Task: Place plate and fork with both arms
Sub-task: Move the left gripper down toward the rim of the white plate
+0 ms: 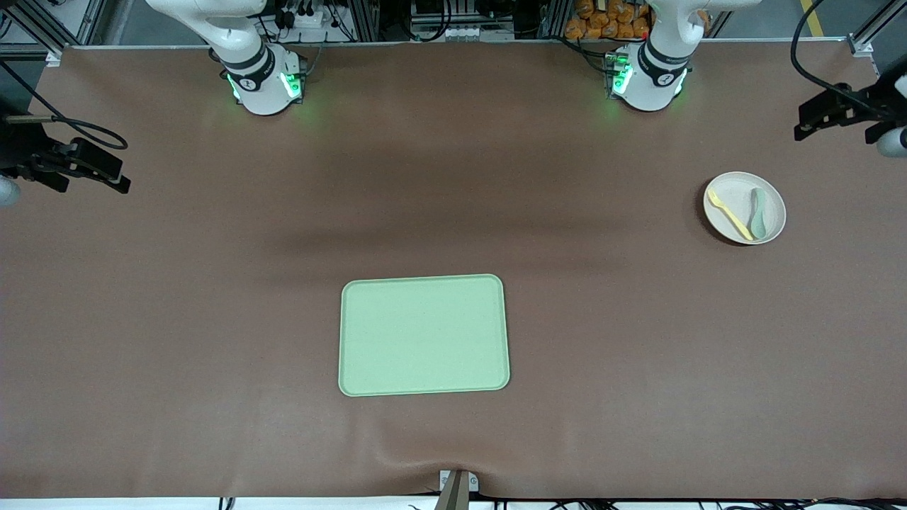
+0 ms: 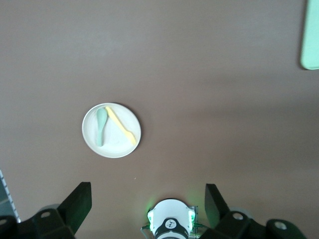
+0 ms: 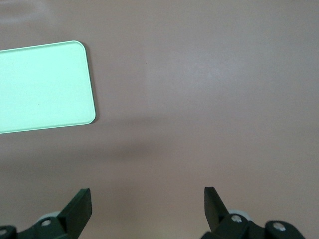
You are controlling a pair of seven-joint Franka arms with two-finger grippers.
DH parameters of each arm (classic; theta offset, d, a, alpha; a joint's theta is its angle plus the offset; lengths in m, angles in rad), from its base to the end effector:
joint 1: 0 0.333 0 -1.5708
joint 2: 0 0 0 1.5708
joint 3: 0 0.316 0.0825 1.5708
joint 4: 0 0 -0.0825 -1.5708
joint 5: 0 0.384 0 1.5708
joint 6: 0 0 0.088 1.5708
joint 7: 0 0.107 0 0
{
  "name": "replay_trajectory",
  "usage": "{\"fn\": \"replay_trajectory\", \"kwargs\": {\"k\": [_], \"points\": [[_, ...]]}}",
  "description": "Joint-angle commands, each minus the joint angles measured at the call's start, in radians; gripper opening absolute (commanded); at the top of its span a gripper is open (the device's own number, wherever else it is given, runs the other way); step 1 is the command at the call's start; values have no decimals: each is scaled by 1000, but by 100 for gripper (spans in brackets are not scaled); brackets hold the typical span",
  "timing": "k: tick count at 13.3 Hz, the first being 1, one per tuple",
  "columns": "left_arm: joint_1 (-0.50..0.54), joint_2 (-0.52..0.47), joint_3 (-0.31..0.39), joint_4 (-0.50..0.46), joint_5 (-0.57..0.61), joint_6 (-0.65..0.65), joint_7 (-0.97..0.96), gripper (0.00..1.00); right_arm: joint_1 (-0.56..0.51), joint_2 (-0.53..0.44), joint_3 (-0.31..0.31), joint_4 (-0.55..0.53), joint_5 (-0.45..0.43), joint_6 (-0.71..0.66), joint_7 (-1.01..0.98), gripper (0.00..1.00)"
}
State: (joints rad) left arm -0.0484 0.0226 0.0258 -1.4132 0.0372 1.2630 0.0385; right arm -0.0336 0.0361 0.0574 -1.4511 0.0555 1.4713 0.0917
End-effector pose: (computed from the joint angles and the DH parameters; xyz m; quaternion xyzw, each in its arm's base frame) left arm 0.5273 -0.0073 0.6600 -0.9958 0.0263 0.0864 0.0178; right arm 0.5556 0.0189 0.6519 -0.9991 0.0314 0.0096 0.0282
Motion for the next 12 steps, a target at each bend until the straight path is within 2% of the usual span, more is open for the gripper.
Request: {"fn": "replay_trajectory", "kwargs": {"k": [1, 4, 7, 12], "points": [[51, 54, 2, 0, 23, -5, 0, 100, -15, -2, 4, 0, 12, -5, -12, 100], [100, 73, 0, -53, 23, 24, 17, 100, -20, -1, 4, 2, 14, -6, -24, 100], [151, 66, 0, -170, 24, 122, 46, 100, -19, -1, 4, 2, 14, -5, -24, 100], [226, 65, 0, -298, 24, 277, 135, 100, -19, -1, 5, 2, 14, -2, -24, 100]]}}
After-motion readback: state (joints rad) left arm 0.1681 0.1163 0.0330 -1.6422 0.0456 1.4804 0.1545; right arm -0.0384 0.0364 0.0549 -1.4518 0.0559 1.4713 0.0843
